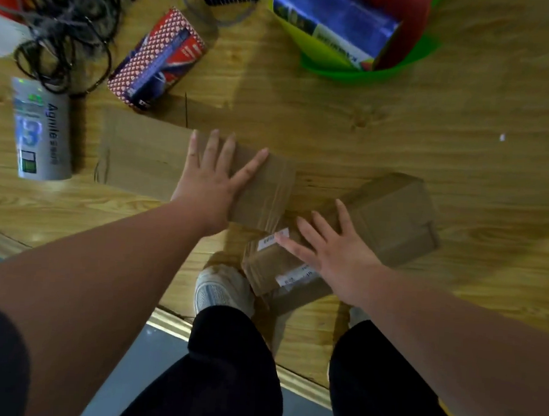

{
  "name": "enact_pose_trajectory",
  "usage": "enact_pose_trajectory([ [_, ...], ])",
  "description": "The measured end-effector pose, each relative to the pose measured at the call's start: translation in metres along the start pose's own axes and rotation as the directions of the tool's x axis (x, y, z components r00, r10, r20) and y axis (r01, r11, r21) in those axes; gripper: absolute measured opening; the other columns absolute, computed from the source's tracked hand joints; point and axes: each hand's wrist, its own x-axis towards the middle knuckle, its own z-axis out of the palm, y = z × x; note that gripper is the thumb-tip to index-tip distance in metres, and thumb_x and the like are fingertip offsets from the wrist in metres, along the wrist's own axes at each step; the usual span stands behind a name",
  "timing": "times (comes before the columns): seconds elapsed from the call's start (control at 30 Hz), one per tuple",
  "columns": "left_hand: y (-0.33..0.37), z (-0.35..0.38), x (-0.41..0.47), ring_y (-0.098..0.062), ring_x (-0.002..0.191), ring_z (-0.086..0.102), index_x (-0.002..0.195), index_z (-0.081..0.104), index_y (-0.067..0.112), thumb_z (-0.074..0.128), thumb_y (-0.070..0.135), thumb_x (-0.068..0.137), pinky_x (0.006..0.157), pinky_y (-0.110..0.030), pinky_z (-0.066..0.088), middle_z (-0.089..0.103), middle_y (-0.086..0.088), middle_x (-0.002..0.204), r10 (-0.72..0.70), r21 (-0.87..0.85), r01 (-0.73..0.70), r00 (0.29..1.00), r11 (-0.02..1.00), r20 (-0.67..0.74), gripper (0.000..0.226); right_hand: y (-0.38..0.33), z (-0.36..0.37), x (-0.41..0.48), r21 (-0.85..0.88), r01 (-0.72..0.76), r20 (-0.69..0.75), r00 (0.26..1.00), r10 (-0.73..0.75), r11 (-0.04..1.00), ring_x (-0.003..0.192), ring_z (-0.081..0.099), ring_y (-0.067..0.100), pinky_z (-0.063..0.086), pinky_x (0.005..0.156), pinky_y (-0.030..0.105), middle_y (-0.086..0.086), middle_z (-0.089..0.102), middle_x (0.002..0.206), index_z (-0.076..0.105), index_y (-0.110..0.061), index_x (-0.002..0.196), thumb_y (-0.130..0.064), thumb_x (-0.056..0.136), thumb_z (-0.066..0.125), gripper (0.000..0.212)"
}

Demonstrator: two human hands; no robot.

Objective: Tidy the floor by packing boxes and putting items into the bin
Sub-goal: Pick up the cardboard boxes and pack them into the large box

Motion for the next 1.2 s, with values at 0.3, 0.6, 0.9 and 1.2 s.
enact_pose_trajectory([
  [0.3, -0.014, -0.077, -0.002, -0.046, 0.141, 0.016, 0.144, -0.033, 0.034, 0.064, 0.076, 0.057, 0.113, -0.063, -0.004, 0.015, -0.031, 0.150, -0.342, -0.312, 0.311, 0.939, 0.898, -0.048, 0.137, -0.005, 0.003, -0.016, 0.002, -0.035, -0.024, 0.999, 0.035, 0.999, 0.144, -0.013, 0.046, -0.029, 0.090, 0.072, 0.022, -0.018, 0.156, -0.050, -0.035, 0.131, -0.026, 0.092, 0.058, 0.115],
  [0.6, -0.017, -0.239, -0.062, -0.045, 0.141, 0.014, 0.145, -0.029, 0.040, 0.068, 0.072, 0.060, 0.116, -0.062, 0.006, 0.006, -0.025, 0.155, -0.426, -0.520, 0.339, 0.903, 0.784, -0.052, 0.133, 0.012, -0.108, -0.169, 0.825, -0.483, 0.084, 0.617, 0.783, 0.293, 0.141, 0.021, 0.036, 0.022, 0.113, 0.053, 0.014, 0.017, 0.154, -0.031, -0.039, 0.143, -0.065, 0.063, 0.074, 0.135],
  [0.9, 0.061, -0.500, -0.123, -0.040, 0.141, 0.021, 0.149, -0.013, 0.046, 0.050, 0.095, 0.043, 0.111, -0.060, 0.027, 0.011, -0.012, 0.156, -0.287, -0.826, 0.182, 0.958, 0.533, 0.025, 0.133, 0.036, -0.204, -0.383, 0.815, 0.221, 0.447, 0.348, 0.824, -0.535, 0.143, 0.025, 0.034, 0.034, 0.108, 0.059, -0.003, 0.008, 0.161, -0.016, -0.047, 0.149, -0.064, 0.066, 0.076, 0.125],
  [1.2, 0.270, -0.636, -0.112, -0.036, 0.139, 0.031, 0.153, 0.003, 0.044, 0.062, 0.087, 0.054, 0.108, -0.049, 0.034, 0.024, -0.010, 0.157, -0.016, -0.857, 0.004, 1.000, 0.516, -0.005, 0.123, 0.064, -0.137, -0.564, 0.572, 0.612, 0.555, 0.201, 0.807, -0.546, 0.138, 0.032, 0.033, 0.033, 0.109, 0.059, -0.008, 0.020, 0.156, -0.015, -0.063, 0.139, -0.075, 0.050, 0.067, 0.122],
])
